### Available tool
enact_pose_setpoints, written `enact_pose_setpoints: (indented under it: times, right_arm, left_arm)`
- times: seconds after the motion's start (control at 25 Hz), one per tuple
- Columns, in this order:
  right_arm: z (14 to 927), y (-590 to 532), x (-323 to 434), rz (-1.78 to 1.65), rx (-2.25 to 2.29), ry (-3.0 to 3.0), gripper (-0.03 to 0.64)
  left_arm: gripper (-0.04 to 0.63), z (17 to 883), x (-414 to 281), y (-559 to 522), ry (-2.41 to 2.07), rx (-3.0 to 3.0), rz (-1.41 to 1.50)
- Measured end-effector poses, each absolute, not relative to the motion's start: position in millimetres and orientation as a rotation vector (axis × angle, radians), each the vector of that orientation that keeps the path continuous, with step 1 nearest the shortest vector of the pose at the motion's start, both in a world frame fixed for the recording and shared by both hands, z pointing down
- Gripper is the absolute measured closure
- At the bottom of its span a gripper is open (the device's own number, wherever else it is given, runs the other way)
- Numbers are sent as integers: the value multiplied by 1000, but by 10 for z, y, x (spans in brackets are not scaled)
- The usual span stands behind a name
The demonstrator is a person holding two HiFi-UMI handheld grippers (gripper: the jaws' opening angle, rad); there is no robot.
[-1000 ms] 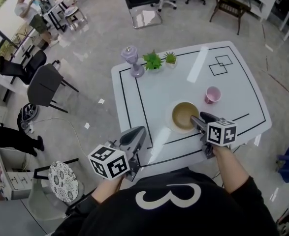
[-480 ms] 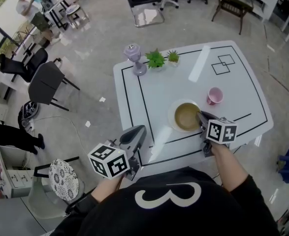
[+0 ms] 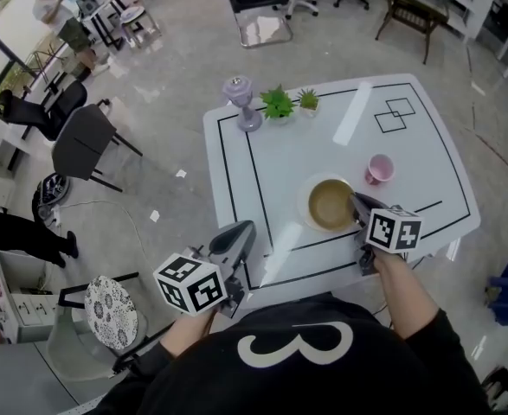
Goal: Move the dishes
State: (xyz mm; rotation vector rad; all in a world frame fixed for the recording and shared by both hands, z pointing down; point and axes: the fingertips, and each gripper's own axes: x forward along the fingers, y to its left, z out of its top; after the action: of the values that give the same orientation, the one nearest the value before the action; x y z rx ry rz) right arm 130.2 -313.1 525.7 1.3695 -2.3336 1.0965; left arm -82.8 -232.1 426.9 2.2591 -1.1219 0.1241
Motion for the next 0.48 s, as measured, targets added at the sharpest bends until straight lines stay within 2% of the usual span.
enact_pose_setpoints:
  times: [0.48]
  right_arm:
    - [4985, -2893, 803, 1079, 1221, -2433, 601]
  left_arm:
    - [594, 4332, -1063, -2201, -1153, 2226, 92]
